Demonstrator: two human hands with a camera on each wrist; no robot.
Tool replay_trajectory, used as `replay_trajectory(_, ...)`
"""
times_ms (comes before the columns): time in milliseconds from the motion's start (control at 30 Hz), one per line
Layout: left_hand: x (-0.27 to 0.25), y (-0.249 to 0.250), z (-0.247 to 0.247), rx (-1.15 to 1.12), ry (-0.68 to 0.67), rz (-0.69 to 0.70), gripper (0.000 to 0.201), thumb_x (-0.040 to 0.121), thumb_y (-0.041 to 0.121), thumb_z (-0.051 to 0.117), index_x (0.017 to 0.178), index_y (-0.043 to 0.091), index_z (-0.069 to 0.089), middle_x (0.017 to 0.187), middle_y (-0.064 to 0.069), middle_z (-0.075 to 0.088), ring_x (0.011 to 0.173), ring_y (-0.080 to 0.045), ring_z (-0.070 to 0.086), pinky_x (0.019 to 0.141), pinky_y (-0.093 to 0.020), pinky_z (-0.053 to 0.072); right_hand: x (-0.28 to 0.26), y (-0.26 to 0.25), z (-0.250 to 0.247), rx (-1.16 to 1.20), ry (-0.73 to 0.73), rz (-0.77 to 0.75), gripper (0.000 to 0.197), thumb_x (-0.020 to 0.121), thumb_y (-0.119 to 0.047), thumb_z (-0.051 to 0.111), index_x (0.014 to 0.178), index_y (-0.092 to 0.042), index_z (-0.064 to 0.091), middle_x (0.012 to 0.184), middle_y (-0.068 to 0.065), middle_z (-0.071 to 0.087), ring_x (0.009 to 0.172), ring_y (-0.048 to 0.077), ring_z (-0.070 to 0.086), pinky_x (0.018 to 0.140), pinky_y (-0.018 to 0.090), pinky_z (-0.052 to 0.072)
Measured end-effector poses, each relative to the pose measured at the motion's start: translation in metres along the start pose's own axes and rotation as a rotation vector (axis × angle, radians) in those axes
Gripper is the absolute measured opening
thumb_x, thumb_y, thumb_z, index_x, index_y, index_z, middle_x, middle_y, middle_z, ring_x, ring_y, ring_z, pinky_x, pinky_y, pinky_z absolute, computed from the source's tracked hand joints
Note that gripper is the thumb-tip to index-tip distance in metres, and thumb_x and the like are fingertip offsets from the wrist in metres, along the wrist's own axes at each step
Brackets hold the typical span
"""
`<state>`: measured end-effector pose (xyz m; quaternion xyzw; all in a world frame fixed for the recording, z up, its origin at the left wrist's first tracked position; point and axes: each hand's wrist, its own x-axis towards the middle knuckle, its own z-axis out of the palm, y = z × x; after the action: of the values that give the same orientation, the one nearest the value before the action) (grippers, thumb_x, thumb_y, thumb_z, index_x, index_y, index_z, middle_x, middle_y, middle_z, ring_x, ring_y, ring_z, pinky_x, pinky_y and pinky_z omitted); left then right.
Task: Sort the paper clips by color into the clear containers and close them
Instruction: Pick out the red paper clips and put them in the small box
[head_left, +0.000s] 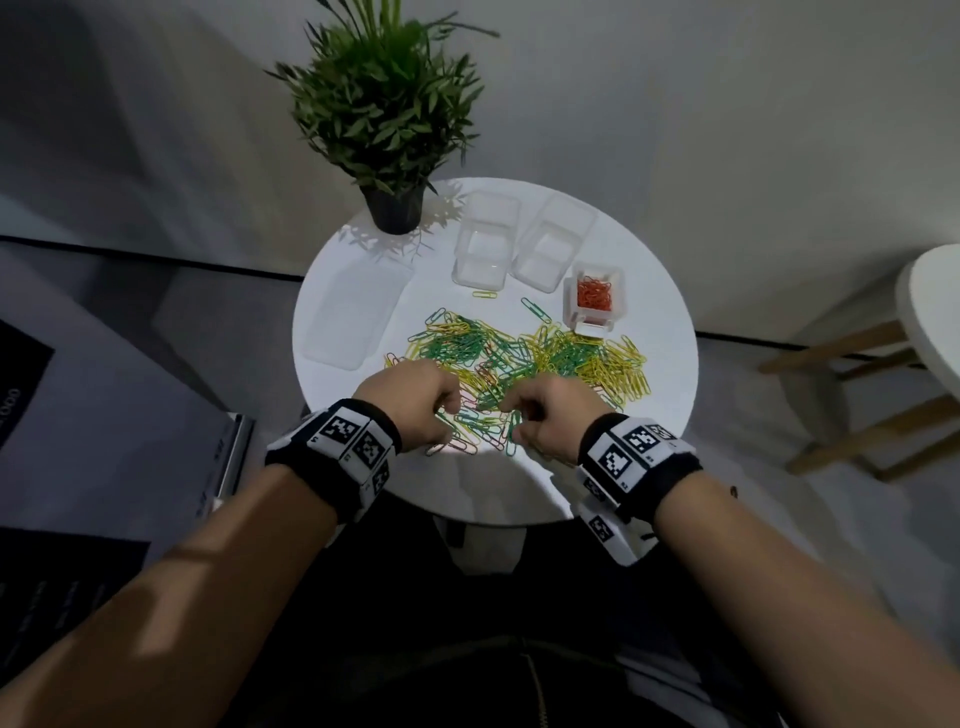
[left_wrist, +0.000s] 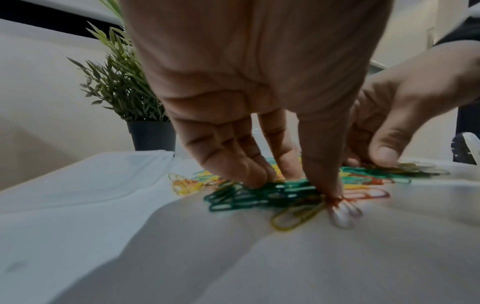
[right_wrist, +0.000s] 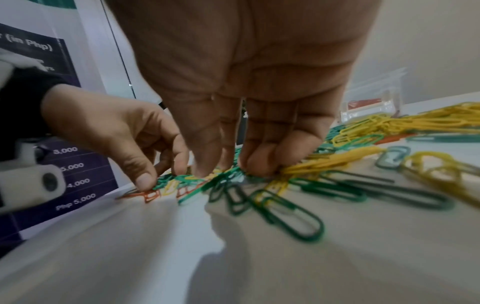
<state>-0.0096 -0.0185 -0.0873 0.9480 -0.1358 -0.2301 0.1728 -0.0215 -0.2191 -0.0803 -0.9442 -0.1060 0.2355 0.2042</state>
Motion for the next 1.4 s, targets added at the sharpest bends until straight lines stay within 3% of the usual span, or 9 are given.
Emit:
replay_trajectory(167,0.002,-0.002,-0.004,-0.010,0.055,0.003,0.020,0.078,0.015,0.067,0.095,0.025,0.066,0.088,0.008,0.055,0.088,-0.017,0.057,0.072,-0.027,0.047,0.004,-0.001,-0.003,-0.048,0.111,-0.007,0.023,0.083,-0.007,0.061,0.098,-0.022,0.070,0.096,-0.001,0.067,0.090,0.020,0.063,0.082,0.033,0.053)
replay_trajectory(300,-0.007,-0.006,-0.010,-0.043,0.169,-0.095,0.005,0.079,0.019,0.061,0.075,0.021,0.063,0.080,0.008,0.066,0.084,-0.018,0.061,0.067,-0.029,0.050,0.002,0.001,-0.002,-0.110,0.045,-0.037,0.015,0.083,-0.013,0.064,0.091,-0.024,0.070,0.094,-0.003,0.069,0.088,0.018,0.063,0.080,0.032,0.053)
replay_trajectory(467,-0.020,-0.004,-0.002,-0.003,0.060,-0.158,0.021,0.068,0.032,0.075,0.071,0.015,0.064,0.073,0.004,0.064,0.077,-0.016,0.060,0.056,-0.023,0.037,0.002,0.006,0.000,-0.194,0.083,0.000,0.013,0.083,-0.016,0.063,0.091,-0.025,0.069,0.096,-0.005,0.067,0.090,0.019,0.063,0.076,0.030,0.053)
replay_trajectory(667,-0.018,0.002,0.010,0.007,0.102,-0.143,0.013,0.073,0.011,0.057,0.065,0.020,0.061,0.079,0.002,0.063,0.084,-0.023,0.062,0.063,-0.025,0.043,-0.003,-0.007,0.008,-0.212,0.108,-0.058,0.006,0.085,-0.025,0.065,0.086,-0.024,0.070,0.096,-0.006,0.066,0.089,0.017,0.061,0.072,0.025,0.046)
replay_trajectory(833,-0.017,-0.007,0.007,-0.176,0.127,-0.073,0.013,0.075,0.009,0.064,0.065,0.017,0.066,0.064,0.010,0.060,0.073,-0.012,0.061,0.061,-0.020,0.045,0.000,-0.009,0.013,-0.259,0.120,-0.065,0.011,0.085,-0.018,0.060,0.085,-0.022,0.070,0.097,-0.004,0.063,0.091,0.020,0.062,0.070,0.025,0.045)
replay_trajectory(933,-0.022,-0.015,0.004,-0.469,0.148,-0.117,0.008,0.073,0.003,0.072,0.072,0.010,0.073,0.056,0.014,0.060,0.051,0.007,0.054,0.051,-0.005,0.037,-0.003,-0.014,0.015,-0.307,0.136,-0.071,0.015,0.087,-0.035,0.062,0.090,-0.023,0.071,0.098,-0.003,0.063,0.091,0.020,0.062,0.077,0.029,0.048)
replay_trajectory(1033,-0.028,-0.021,0.007,-0.681,0.147,-0.185,0.021,0.076,-0.005,0.058,0.078,0.012,0.070,0.051,0.003,0.060,0.045,-0.009,0.054,0.049,-0.015,0.041,-0.005,-0.021,0.021,-0.378,0.094,-0.077,0.028,0.083,-0.050,0.063,0.096,-0.025,0.068,0.103,-0.005,0.061,0.098,0.019,0.059,0.089,0.034,0.041)
replay_trajectory(1133,-0.031,-0.023,0.015,-0.816,0.119,-0.261,0.018,0.082,0.001,0.048,0.075,0.013,0.058,0.053,-0.003,0.057,0.052,-0.023,0.056,0.050,-0.023,0.042,-0.006,-0.024,0.024,-0.377,0.105,-0.128,0.017,0.087,-0.037,0.061,0.100,-0.027,0.066,0.105,-0.007,0.060,0.104,0.018,0.058,0.091,0.033,0.037)
replay_trajectory(1400,-0.033,-0.020,0.020,-0.719,0.164,-0.247,0.011,0.079,0.016,0.054,0.068,0.017,0.052,0.063,-0.003,0.061,0.053,-0.018,0.051,0.053,-0.021,0.041,-0.007,-0.021,0.025,-0.294,0.130,-0.133,0.019,0.084,-0.031,0.064,0.102,-0.027,0.068,0.102,-0.006,0.062,0.100,0.019,0.060,0.089,0.032,0.038)
